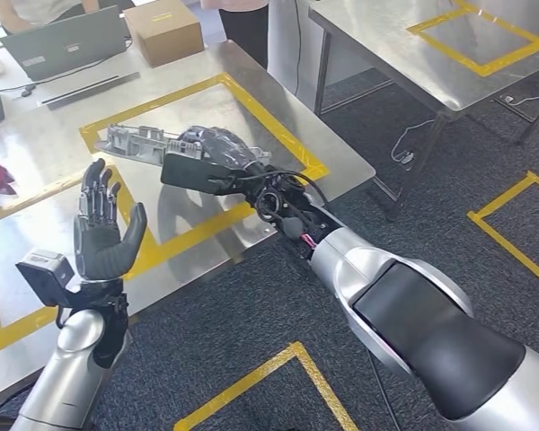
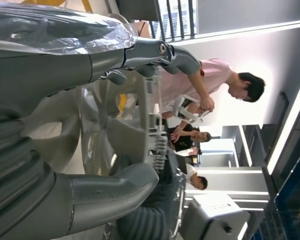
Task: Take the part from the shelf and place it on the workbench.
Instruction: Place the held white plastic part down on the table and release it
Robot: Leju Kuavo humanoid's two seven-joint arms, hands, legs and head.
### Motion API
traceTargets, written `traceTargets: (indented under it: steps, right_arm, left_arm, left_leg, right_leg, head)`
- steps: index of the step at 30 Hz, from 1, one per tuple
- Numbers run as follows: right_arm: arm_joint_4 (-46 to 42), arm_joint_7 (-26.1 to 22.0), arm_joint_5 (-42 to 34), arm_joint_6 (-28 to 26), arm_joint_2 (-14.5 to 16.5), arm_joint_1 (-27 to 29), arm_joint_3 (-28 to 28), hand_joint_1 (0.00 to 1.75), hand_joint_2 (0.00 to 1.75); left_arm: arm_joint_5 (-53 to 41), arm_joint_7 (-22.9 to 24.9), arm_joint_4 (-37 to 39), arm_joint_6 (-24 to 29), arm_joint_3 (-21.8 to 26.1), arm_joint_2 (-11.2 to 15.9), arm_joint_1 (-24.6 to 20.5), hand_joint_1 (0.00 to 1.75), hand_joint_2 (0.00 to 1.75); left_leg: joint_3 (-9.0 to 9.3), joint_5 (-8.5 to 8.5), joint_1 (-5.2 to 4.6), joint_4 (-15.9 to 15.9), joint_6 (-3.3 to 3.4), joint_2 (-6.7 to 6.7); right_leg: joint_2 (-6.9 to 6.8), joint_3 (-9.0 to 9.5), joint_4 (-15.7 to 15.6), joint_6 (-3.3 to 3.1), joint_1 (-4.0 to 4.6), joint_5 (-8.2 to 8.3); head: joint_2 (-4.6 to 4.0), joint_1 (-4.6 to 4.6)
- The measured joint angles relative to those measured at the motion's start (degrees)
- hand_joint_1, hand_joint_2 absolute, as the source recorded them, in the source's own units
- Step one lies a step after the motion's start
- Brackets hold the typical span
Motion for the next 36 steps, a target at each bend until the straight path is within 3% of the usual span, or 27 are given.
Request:
traceTargets:
  steps: [9,36]
  right_arm:
    - [1.4,7.1,3.8,12.8,0.4,1.0,3.3,1.75,1.75]
    - [2.6,7.5,3.2,12.8,0.4,1.1,5.1,1.75,1.75]
  left_arm:
    - [1.9,1.5,0.1,-1.3,0.0,0.1,-0.3,0.00,1.75]
    - [1.9,2.4,0.1,-0.7,0.0,0.1,-0.3,0.00,1.75]
  left_leg:
    - [0.01,0.00,0.00,0.0,0.00,-0.03]
    - [0.02,0.00,0.00,0.1,0.01,-0.01]
  right_leg:
    - [0.00,0.04,0.0,0.02,0.00,0.01]
    - [0.00,0.07,0.0,0.04,0.00,0.03]
  head:
    - [0.00,0.02]
    - [0.00,0.02]
